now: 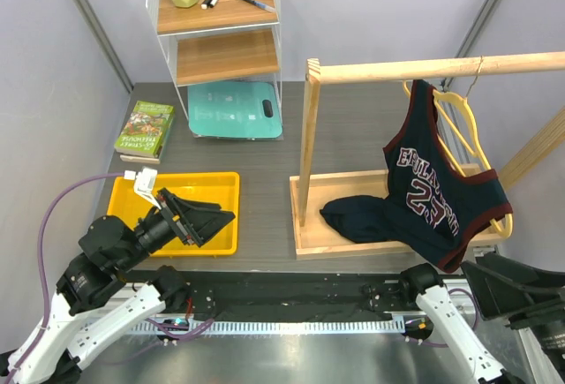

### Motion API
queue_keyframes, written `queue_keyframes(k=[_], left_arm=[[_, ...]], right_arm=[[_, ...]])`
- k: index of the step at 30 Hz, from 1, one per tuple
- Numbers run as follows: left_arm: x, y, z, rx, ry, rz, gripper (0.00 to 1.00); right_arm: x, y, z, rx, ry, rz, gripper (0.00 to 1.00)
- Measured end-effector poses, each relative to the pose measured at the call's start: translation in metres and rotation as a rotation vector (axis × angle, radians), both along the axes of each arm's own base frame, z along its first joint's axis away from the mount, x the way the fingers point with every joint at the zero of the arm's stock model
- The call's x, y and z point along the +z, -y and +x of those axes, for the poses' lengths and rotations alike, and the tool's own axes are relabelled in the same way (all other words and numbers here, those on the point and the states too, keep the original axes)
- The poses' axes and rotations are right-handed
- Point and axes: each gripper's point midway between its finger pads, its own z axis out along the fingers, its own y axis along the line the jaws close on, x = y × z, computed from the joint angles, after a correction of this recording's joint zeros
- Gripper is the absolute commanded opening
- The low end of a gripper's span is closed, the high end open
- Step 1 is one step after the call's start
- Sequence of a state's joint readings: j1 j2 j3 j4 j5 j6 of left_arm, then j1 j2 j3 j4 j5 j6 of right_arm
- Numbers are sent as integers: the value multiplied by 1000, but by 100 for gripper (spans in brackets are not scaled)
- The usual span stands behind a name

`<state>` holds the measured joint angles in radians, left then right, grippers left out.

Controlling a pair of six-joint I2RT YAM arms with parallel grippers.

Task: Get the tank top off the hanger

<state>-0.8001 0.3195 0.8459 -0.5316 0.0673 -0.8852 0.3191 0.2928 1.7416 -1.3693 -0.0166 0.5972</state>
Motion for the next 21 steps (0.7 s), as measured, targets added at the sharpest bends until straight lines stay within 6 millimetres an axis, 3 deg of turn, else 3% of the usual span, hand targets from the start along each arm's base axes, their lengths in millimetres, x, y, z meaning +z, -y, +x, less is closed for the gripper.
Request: queue_keyframes(k=[6,14,21], left_arm=[[-4,0,-1,-5,-12,9,100],[-10,-1,-3,-5,-31,28,100],[-9,1,-7,-28,-43,12,100]], right_arm=[[9,5,28,-68,-55,-64,100],[57,13,43,-124,13,-141,100],[73,23,69,-210,-1,-227,100]])
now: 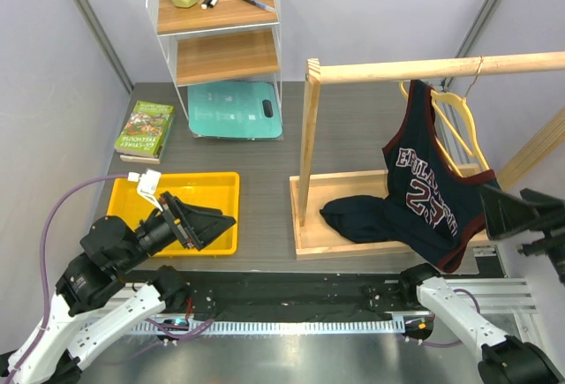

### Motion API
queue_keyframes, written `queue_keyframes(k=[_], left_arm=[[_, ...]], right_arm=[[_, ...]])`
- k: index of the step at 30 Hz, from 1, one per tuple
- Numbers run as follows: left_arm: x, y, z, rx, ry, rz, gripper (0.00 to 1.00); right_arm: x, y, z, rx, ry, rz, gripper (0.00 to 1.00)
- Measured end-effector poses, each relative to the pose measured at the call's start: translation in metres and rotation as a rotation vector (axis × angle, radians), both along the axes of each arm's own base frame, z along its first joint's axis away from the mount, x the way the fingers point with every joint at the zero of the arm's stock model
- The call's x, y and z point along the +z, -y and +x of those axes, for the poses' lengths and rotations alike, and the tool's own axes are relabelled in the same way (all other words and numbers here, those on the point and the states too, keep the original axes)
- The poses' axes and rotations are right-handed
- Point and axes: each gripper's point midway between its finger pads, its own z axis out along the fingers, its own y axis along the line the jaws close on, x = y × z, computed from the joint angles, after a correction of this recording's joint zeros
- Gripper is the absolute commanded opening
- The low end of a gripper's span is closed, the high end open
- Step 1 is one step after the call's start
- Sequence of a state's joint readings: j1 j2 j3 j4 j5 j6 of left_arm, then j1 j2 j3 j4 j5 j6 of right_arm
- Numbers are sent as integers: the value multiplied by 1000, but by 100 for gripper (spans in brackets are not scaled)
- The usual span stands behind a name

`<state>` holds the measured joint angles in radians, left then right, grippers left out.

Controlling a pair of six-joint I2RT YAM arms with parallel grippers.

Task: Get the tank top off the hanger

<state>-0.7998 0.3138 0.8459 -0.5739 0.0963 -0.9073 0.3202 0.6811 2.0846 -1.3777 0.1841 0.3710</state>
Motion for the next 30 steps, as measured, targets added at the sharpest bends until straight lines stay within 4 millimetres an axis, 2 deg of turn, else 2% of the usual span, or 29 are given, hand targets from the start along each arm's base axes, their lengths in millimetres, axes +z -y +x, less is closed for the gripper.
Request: queue_keyframes(k=[4,7,13,16,17,20,22,24,27,30], left_arm=[[1,2,-3,-18,-7,-8,100],[1,3,-5,-30,-12,-11,100],[2,4,-9,-47,-22,-23,100],[3,3,-12,-56,-19,-29,100],[4,3,-13,-60,-16,-32,100],[5,2,-15,-66,-13,-37,99],[6,3,-16,-74,-14,-41,98],[9,5,-18,-88,-15,-57,97],[17,14,-22,-138,-14,-101,95],[22,31,-23,-213,-40,-119,93]], right_arm=[[15,0,28,-44,-24,-53,99],[16,3,49,-86,-55,-99,96],[-22,-3,98,-124,-231,-210,84],[-44,-10,116,-111,-308,-251,72],[-50,-11,120,-107,-325,-262,63],[-64,-16,127,-90,-354,-278,56],[-69,-18,127,-79,-353,-275,53],[-70,-19,128,-74,-342,-269,46],[-69,-21,127,-69,-321,-253,44],[-65,-23,129,-65,-302,-239,44]])
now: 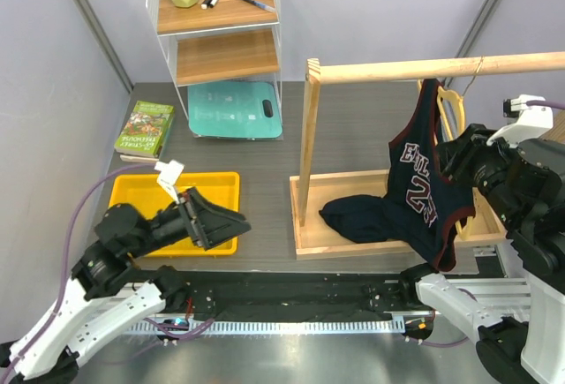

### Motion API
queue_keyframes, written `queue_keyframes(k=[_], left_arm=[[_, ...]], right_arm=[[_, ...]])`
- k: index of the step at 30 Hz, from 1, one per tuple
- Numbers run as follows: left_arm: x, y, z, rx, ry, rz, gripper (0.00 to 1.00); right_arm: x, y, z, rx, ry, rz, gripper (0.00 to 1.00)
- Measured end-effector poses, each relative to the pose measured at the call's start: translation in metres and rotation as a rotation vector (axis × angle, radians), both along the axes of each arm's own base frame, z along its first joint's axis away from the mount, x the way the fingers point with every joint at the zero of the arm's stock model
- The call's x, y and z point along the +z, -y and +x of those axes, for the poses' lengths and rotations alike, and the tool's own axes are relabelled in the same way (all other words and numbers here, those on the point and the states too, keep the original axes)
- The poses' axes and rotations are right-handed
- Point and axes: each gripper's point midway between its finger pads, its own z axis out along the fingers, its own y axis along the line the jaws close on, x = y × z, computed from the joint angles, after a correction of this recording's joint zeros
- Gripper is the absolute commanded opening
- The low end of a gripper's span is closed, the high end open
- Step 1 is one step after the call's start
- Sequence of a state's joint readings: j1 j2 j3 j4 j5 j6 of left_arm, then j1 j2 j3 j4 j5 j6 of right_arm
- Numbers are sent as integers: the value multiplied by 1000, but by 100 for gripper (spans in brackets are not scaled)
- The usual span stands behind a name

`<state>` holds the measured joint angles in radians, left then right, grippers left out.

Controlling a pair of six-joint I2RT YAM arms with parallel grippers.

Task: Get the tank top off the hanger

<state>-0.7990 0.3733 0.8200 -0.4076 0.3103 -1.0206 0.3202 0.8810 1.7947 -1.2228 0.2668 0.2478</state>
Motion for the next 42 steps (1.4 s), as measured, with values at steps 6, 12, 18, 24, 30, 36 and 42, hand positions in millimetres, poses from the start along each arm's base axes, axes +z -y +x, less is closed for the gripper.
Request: queue_keyframes(k=[6,12,18,24,30,36,42], left_arm=[[-18,40,11,-126,-114,53,91],[-22,58,-3,-221,-131,48,89],[-15,85,-51,-388,-59,70,83],[-10,122,-92,-488,57,132,82],[-23,146,-95,-465,99,201,82],[-24,147,-89,-424,117,212,82],[-16,146,-85,-396,136,197,82]], right_arm=[[8,-3,6,-3,35,33,36],[12,-6,10,-6,46,54,23],[9,-11,20,-2,48,70,15],[9,-19,25,25,60,91,1],[13,-22,23,46,73,103,1],[28,-20,13,53,109,117,1],[45,-16,-5,67,162,138,1]])
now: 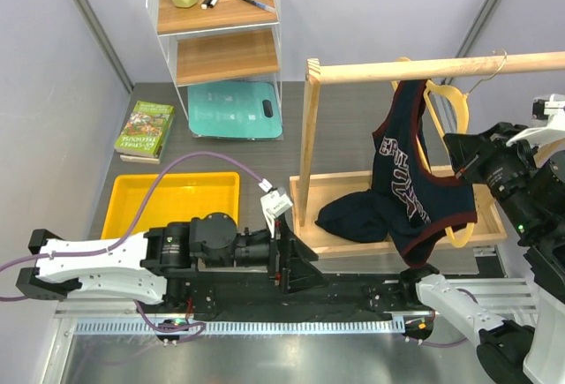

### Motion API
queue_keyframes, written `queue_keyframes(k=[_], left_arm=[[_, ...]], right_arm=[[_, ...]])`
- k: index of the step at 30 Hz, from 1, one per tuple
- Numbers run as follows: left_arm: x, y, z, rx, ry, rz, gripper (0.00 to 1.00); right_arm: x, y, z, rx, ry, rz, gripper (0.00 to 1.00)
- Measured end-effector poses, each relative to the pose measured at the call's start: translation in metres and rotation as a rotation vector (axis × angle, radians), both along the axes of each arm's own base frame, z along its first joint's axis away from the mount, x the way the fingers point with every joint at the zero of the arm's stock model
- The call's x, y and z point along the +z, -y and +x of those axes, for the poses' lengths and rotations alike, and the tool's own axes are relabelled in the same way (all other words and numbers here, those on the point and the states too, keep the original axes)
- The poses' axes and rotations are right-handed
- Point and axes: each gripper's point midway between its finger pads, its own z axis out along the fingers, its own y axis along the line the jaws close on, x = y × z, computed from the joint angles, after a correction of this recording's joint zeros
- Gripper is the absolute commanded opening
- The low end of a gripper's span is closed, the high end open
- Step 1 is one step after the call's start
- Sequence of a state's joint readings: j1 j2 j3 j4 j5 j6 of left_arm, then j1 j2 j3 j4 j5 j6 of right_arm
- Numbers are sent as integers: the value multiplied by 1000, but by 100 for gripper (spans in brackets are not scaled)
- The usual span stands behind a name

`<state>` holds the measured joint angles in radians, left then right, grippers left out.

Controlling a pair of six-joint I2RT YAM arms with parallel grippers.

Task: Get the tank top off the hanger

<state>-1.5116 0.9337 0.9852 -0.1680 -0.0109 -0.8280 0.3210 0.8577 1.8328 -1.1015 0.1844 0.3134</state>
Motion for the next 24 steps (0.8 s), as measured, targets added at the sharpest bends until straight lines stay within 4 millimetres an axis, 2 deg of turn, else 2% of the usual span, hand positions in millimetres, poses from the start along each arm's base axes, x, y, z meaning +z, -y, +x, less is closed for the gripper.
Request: queue_keyframes(k=[8,15,19,24], left_arm=[[19,0,5,24,12,-32,82],[48,4,15,73,59,-71,76],[63,17,26,117,103,-68,66],[95,44,47,203,199,-52,64]], right_arm=[[-8,-5,-15,54,-31,-3,1],[-11,-5,-53,126,-14,6,1],[-17,-5,-75,163,-12,5,1],[-29,-7,-96,211,-32,3,1]])
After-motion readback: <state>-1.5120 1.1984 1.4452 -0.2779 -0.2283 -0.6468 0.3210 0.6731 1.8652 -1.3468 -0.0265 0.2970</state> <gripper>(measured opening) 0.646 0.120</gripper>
